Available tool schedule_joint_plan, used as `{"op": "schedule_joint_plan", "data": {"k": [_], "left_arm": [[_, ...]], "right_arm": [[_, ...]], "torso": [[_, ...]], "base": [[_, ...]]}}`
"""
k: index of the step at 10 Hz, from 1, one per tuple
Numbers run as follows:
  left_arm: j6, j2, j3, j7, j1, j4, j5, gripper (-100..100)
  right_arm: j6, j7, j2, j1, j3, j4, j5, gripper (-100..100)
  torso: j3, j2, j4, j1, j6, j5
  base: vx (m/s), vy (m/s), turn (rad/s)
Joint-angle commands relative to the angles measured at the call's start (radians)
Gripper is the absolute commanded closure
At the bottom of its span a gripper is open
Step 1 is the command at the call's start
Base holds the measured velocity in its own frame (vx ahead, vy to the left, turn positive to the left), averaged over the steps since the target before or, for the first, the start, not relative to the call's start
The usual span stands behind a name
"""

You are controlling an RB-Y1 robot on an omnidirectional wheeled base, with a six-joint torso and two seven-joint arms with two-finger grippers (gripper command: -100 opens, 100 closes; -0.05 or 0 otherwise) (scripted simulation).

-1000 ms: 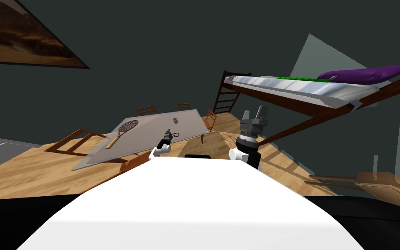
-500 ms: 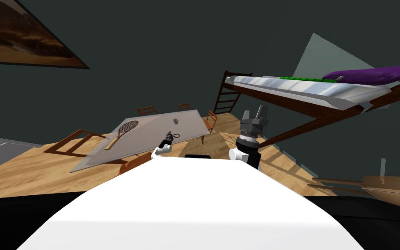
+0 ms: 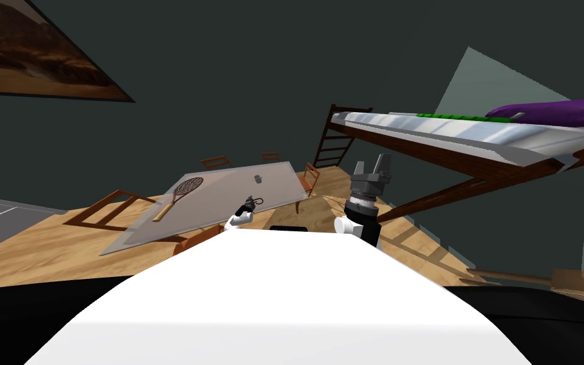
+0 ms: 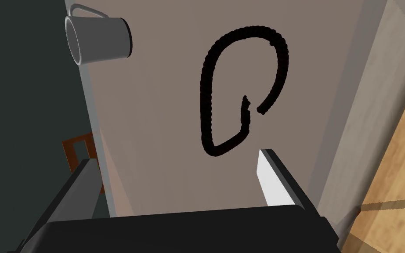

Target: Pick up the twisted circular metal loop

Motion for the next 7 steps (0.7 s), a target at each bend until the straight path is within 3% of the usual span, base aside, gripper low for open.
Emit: {"op": "schedule_joint_plan", "data": {"k": [1, 6, 7], "left_arm": [[0.01, -0.005, 0.003, -0.004, -0.015, 0.04, 0.0, -100], [0.023, -0.02, 0.009, -0.014, -0.058, 0.143, -0.001, -100], [0.02, -0.015, 0.008, -0.012, -0.058, 0.137, 0.0, -100]], "right_arm": [[0.0, 0.0, 0.0, 0.0, 0.0, 0.0, 0.0, 0], [0.0, 0.0, 0.0, 0.0, 0.0, 0.0, 0.0, 0], [0.0, 0.0, 0.0, 0.0, 0.0, 0.0, 0.0, 0]], "torso": [[0.0, 0.0, 0.0, 0.0, 0.0, 0.0], [0.001, 0.002, 0.0, 0.0, 0.0, 0.0], [0.0, 0.001, 0.0, 0.001, 0.0, 0.0]], "base": [[0.093, 0.035, 0.039], [0.08, 0.036, 0.03], [0.046, 0.019, 0.004]]}}
